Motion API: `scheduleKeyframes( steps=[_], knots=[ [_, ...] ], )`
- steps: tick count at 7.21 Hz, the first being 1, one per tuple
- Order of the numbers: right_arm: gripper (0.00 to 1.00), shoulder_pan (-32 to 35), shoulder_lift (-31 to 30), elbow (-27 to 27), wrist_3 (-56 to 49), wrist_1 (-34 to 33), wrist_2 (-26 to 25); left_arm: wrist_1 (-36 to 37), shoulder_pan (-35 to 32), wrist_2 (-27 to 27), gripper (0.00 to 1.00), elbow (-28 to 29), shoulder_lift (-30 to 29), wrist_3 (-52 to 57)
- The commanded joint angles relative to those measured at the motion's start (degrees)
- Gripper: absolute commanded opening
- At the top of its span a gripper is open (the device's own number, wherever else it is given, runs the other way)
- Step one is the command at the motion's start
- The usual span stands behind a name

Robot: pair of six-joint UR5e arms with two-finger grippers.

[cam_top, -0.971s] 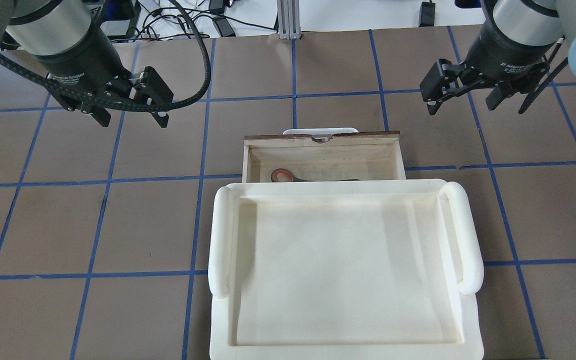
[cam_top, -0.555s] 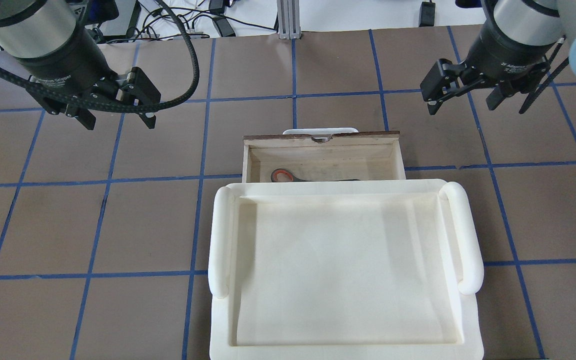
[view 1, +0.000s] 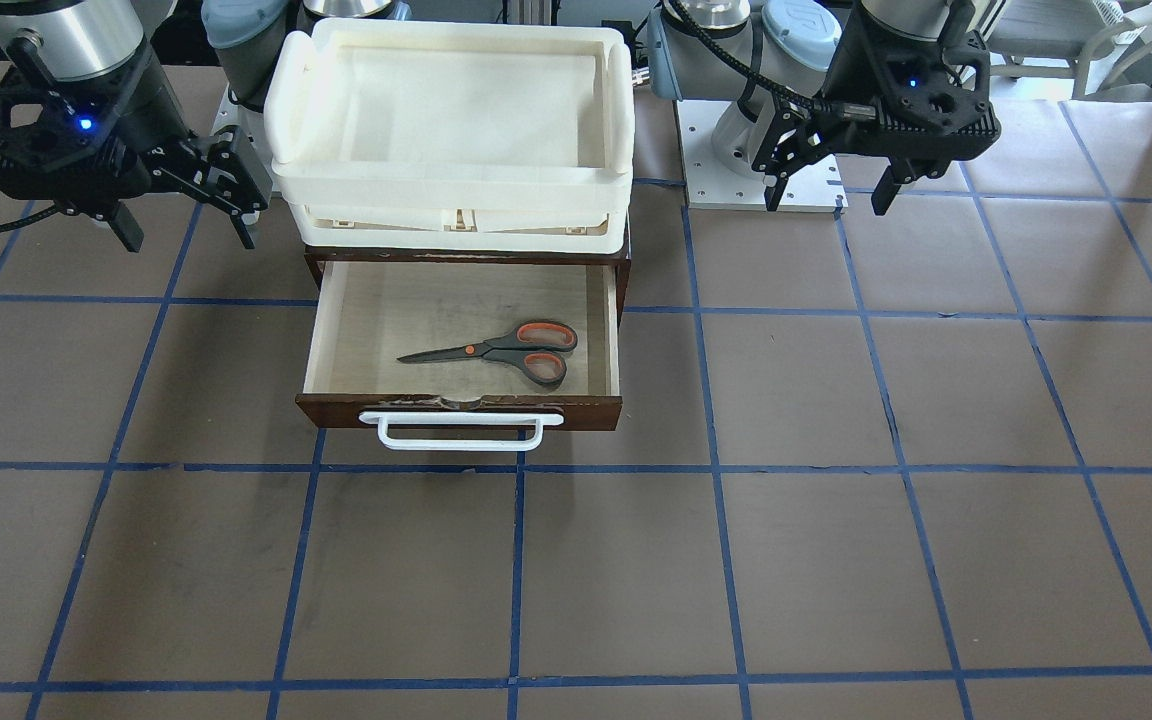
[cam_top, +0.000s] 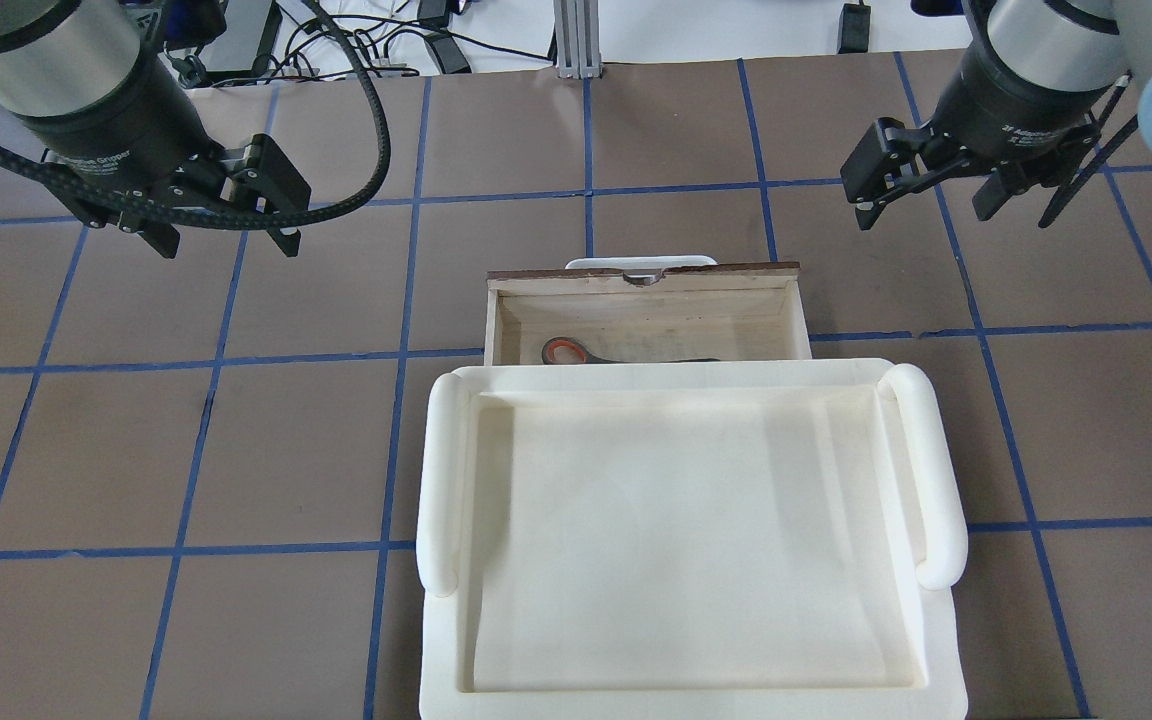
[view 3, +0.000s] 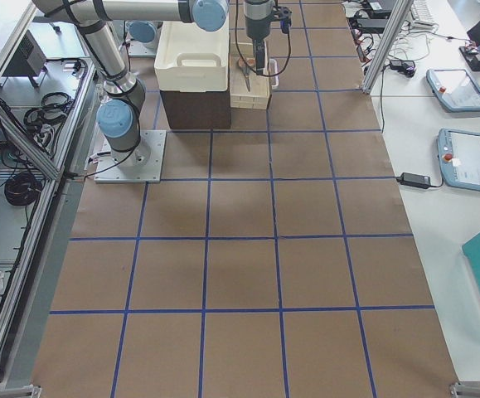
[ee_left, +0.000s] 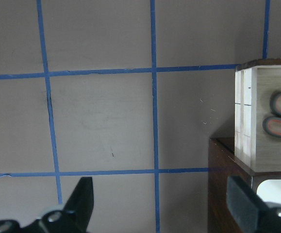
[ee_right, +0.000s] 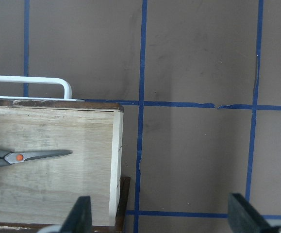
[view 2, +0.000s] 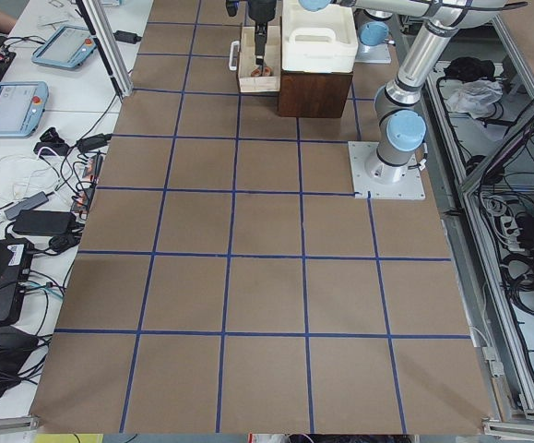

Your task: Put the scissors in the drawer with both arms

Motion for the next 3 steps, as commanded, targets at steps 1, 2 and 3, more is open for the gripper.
scheduleKeyframes(
  steps=[1,2,3],
  knots=[
    [1.0,0.0,0.0,0.0,0.0,0.0,0.1,0.1,0.8,0.0,0.95,0.0,0.1,1.5],
    [1.0,-0.1,0.0,0.0,0.0,0.0,0.1,0.1,1.7,-0.1,0.95,0.0,0.1,1.5],
    [1.0,0.0,0.0,0.0,0.0,-0.1,0.1,0.1,1.7,-0.1,0.95,-0.1,0.1,1.6]
  ],
)
